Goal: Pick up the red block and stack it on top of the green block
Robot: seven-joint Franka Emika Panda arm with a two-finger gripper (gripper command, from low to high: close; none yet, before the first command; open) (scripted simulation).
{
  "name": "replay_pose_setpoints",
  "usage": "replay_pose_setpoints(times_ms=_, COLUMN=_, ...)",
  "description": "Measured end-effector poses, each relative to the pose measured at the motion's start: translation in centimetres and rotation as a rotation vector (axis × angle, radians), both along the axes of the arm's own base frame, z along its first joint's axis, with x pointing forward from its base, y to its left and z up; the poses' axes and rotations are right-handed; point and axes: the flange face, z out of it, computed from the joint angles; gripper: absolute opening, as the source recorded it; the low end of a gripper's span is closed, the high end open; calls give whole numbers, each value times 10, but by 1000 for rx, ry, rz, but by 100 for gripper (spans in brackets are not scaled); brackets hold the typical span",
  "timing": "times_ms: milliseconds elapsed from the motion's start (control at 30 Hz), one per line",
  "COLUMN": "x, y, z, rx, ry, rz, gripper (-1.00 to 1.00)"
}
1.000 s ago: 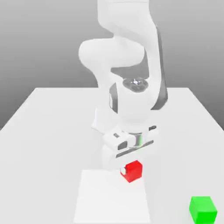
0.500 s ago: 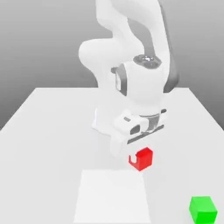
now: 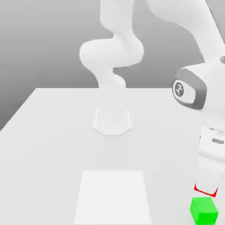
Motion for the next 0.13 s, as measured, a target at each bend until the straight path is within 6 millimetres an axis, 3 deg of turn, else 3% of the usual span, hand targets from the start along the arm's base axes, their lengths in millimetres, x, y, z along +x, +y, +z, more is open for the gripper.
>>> replay_pose_setpoints(times_ms=33, x=0, y=0, z=-12, rx=0, ry=0, rz=1, gripper=100)
replay_pose_setpoints(times_ms=133, x=0, y=0, z=-12, rx=0, ry=0, rz=1, gripper=100)
